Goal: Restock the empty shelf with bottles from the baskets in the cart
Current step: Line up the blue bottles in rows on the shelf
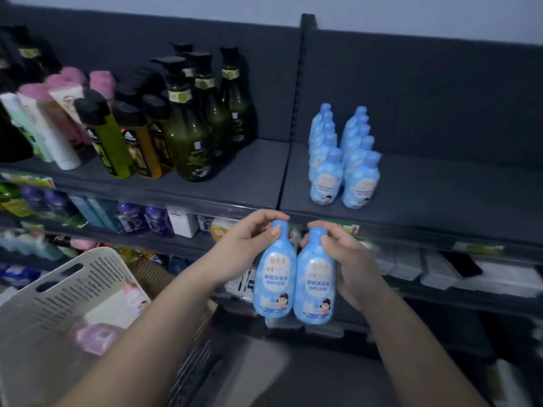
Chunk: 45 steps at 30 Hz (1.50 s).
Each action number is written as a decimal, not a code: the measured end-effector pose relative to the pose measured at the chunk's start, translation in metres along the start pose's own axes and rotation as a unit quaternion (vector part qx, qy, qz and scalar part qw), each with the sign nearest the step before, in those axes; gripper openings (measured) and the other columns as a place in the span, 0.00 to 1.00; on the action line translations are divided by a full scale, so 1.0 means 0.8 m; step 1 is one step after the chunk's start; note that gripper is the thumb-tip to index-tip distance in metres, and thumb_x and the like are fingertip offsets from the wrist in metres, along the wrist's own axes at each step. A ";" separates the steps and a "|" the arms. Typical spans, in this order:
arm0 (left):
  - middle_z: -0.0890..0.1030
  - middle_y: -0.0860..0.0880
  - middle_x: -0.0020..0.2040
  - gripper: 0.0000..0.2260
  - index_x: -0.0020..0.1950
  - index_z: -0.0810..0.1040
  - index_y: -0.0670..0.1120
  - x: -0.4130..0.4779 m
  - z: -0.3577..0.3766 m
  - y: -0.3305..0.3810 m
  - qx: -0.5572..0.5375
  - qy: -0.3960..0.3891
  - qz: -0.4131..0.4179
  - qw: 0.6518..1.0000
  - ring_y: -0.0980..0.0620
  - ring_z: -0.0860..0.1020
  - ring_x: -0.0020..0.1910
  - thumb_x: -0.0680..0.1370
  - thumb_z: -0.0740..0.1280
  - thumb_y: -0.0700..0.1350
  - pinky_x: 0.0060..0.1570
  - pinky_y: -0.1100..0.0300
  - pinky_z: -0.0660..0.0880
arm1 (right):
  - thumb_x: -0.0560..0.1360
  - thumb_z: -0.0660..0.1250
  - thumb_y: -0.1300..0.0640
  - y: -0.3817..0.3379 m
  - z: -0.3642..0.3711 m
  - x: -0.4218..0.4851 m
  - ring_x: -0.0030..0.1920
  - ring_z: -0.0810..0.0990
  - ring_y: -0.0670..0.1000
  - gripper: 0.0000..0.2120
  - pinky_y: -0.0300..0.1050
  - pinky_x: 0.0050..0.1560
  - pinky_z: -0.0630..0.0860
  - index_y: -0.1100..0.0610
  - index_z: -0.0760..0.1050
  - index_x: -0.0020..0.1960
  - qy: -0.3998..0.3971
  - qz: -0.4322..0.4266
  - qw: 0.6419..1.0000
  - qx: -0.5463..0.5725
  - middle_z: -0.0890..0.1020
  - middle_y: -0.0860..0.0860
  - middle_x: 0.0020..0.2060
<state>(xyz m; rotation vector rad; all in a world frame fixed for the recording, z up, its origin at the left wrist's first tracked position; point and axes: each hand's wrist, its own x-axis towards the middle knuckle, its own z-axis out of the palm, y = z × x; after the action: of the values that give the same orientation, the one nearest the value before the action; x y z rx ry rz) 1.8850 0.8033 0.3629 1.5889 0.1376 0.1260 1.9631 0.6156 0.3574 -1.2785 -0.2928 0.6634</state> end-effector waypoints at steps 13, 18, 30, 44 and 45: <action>0.84 0.46 0.54 0.11 0.63 0.76 0.46 0.089 0.175 0.081 0.000 -0.079 0.015 0.997 0.53 0.82 0.51 0.82 0.63 0.43 0.48 0.61 0.78 | 0.82 0.57 0.61 -0.115 -0.156 -0.051 0.40 0.81 0.51 0.11 0.45 0.41 0.79 0.58 0.76 0.58 0.077 -0.061 0.995 -0.019 0.83 0.53 0.42; 0.84 0.45 0.54 0.11 0.63 0.76 0.44 0.155 0.201 0.135 -0.012 -0.106 0.045 0.993 0.54 0.83 0.51 0.82 0.62 0.42 0.46 0.63 0.79 | 0.82 0.56 0.61 -0.177 -0.187 -0.023 0.38 0.80 0.51 0.11 0.44 0.39 0.78 0.59 0.76 0.59 0.108 -0.125 0.986 -0.031 0.83 0.54 0.43; 0.83 0.44 0.55 0.11 0.64 0.74 0.40 0.345 0.205 0.226 0.052 -0.190 0.132 0.972 0.60 0.83 0.45 0.83 0.61 0.39 0.40 0.69 0.76 | 0.82 0.57 0.62 -0.295 -0.248 0.099 0.41 0.81 0.51 0.11 0.43 0.41 0.79 0.57 0.76 0.59 0.138 -0.236 0.959 -0.075 0.84 0.54 0.45; 0.81 0.40 0.58 0.08 0.56 0.76 0.49 0.531 0.203 0.145 0.258 -0.275 0.104 0.921 0.41 0.79 0.60 0.77 0.69 0.43 0.64 0.43 0.73 | 0.80 0.61 0.70 -0.232 -0.359 0.243 0.54 0.81 0.42 0.12 0.37 0.54 0.76 0.57 0.73 0.60 0.120 -0.165 0.948 -0.245 0.83 0.54 0.57; 0.82 0.41 0.57 0.08 0.55 0.76 0.51 0.539 0.203 0.140 0.276 -0.267 0.102 0.918 0.41 0.78 0.60 0.77 0.69 0.44 0.64 0.43 0.73 | 0.80 0.61 0.70 -0.228 -0.366 0.252 0.55 0.81 0.42 0.13 0.38 0.56 0.76 0.56 0.73 0.59 0.114 -0.157 0.945 -0.264 0.82 0.54 0.57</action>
<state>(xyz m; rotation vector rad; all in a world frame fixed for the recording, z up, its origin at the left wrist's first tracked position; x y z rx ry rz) 2.3386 0.7127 0.4685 2.1418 -0.4594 -0.2079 2.3354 0.4830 0.4161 -1.7549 -0.4921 0.1560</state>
